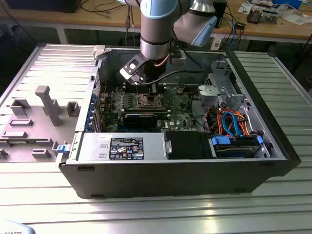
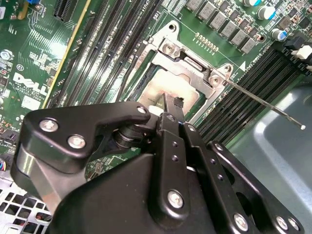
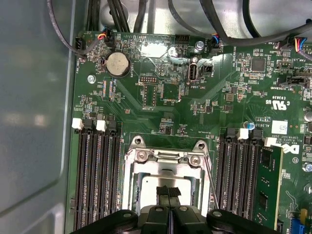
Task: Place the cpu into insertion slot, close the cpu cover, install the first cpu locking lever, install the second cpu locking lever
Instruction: 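Install the first cpu locking lever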
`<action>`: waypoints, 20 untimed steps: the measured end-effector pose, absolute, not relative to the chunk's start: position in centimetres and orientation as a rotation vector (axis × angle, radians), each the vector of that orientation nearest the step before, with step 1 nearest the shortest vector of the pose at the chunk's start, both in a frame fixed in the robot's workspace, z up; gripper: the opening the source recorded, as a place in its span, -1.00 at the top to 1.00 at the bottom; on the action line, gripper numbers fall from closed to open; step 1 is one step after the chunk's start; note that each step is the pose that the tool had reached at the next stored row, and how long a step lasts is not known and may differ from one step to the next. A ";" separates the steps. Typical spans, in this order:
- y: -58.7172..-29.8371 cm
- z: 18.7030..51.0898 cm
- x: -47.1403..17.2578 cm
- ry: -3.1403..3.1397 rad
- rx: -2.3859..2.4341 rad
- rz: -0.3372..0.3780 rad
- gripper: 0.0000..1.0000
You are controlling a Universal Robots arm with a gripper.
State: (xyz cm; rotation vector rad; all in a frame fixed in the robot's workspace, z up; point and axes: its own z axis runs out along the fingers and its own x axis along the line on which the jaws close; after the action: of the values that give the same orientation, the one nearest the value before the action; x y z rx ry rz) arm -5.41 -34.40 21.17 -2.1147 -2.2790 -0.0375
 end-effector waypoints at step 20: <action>-34.4 21.5 -5.4 -2.279 -2.115 -0.038 0.79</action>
State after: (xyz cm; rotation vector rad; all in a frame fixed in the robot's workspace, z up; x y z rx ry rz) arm -5.41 -34.40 21.51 -2.1148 -2.2790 -0.0375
